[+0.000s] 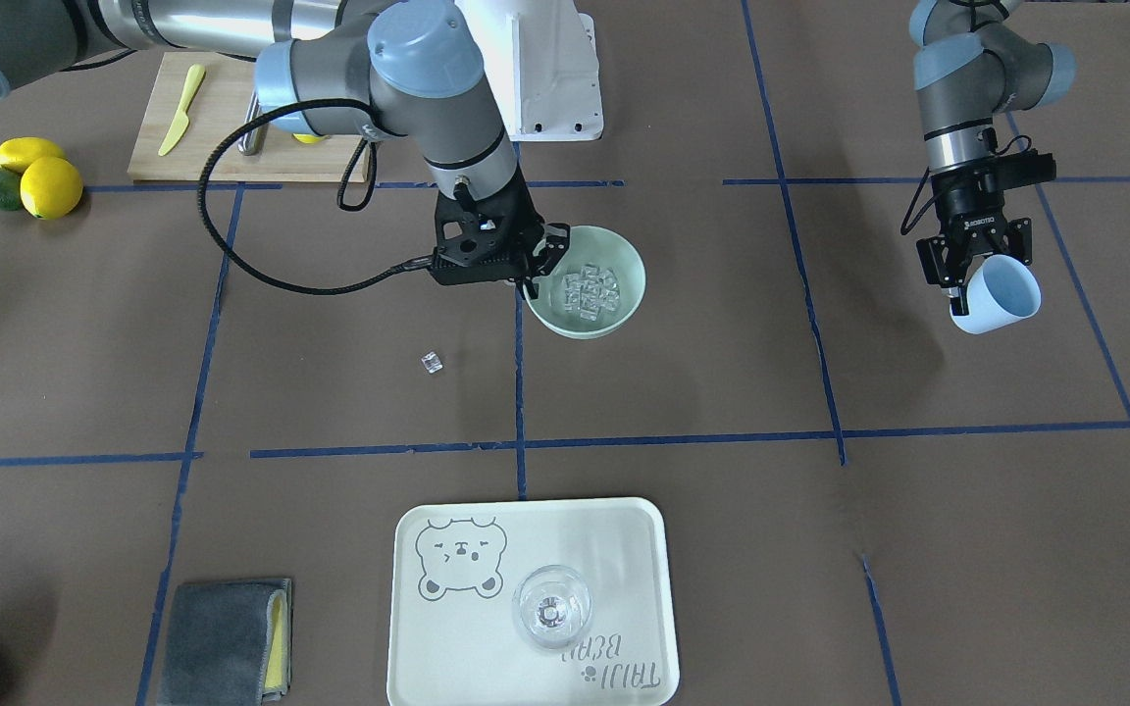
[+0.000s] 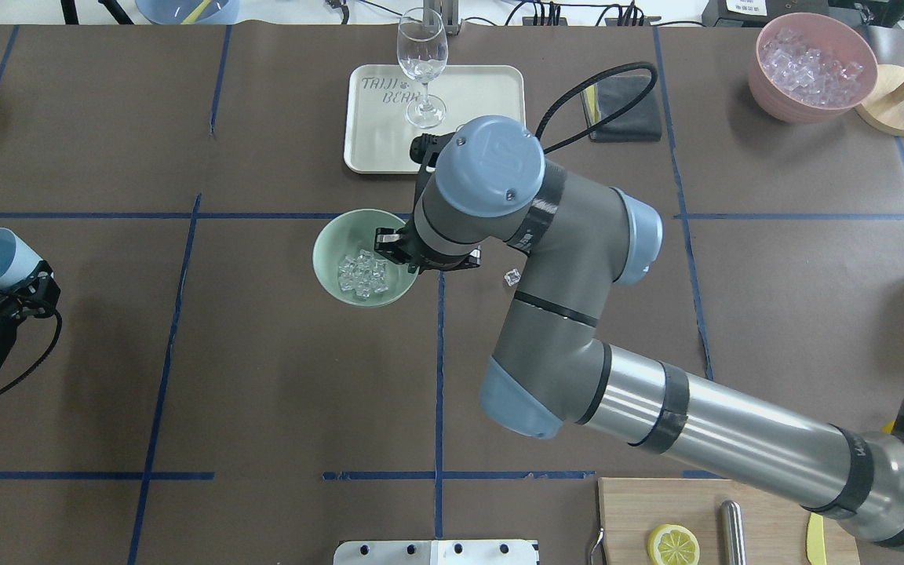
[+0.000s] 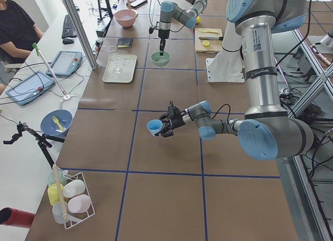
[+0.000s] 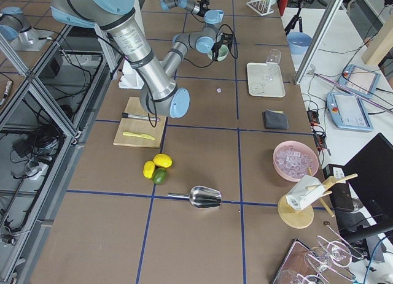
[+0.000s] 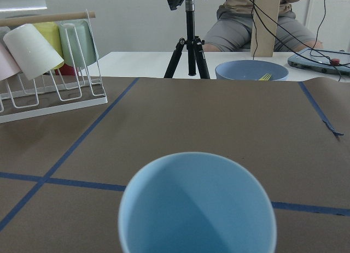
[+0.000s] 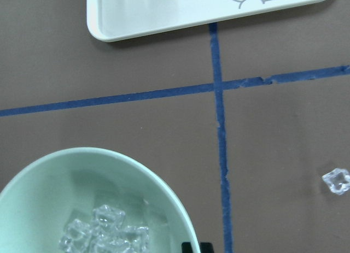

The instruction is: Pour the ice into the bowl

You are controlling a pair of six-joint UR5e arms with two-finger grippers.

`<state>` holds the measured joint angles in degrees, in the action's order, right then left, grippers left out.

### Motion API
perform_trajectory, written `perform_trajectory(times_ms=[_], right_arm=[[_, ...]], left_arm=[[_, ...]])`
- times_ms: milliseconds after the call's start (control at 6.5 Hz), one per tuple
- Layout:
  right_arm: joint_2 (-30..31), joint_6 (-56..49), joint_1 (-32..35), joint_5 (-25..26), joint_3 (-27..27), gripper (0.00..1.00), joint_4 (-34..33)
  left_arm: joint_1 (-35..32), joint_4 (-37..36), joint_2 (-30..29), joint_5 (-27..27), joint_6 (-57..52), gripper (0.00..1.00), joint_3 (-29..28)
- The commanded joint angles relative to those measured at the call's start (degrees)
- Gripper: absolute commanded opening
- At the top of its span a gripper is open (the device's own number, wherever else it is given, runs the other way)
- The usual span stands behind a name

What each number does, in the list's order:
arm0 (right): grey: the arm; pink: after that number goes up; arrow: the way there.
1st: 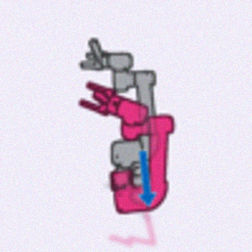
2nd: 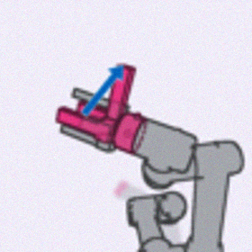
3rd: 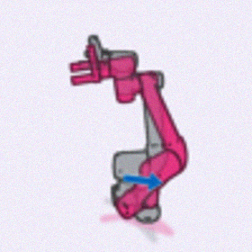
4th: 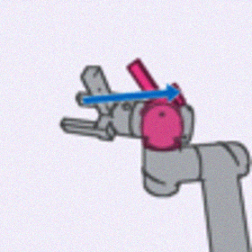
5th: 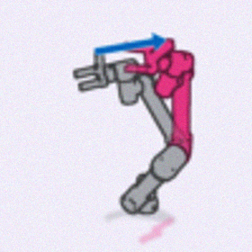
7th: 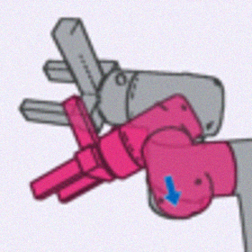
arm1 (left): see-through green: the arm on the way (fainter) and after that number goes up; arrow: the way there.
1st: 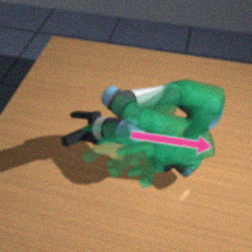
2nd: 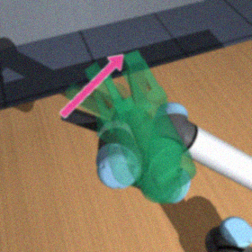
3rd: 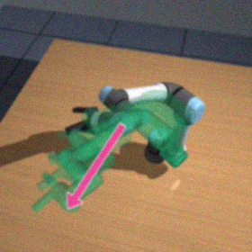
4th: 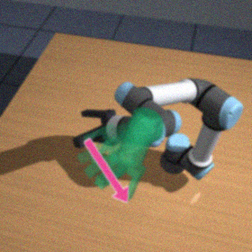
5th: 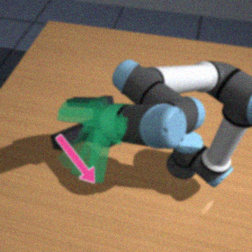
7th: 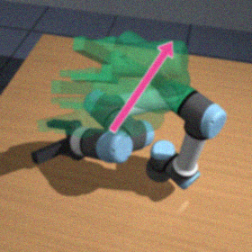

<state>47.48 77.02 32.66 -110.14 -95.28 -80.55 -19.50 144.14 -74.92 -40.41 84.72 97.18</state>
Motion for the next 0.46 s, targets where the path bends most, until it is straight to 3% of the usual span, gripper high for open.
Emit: perform_trajectory(times_ms=[0,308], right_arm=[[5.49,-1.43,3.80,-4.09,-5.24,0.00,-0.13],[8.06,-2.31,4.70,-4.38,-7.64,0.00,-0.13]], left_arm=[[0.95,-0.26,-3.20,1.74,0.80,0.00,-4.08],[1.22,-0.35,-4.27,1.74,0.71,0.00,-5.25]])
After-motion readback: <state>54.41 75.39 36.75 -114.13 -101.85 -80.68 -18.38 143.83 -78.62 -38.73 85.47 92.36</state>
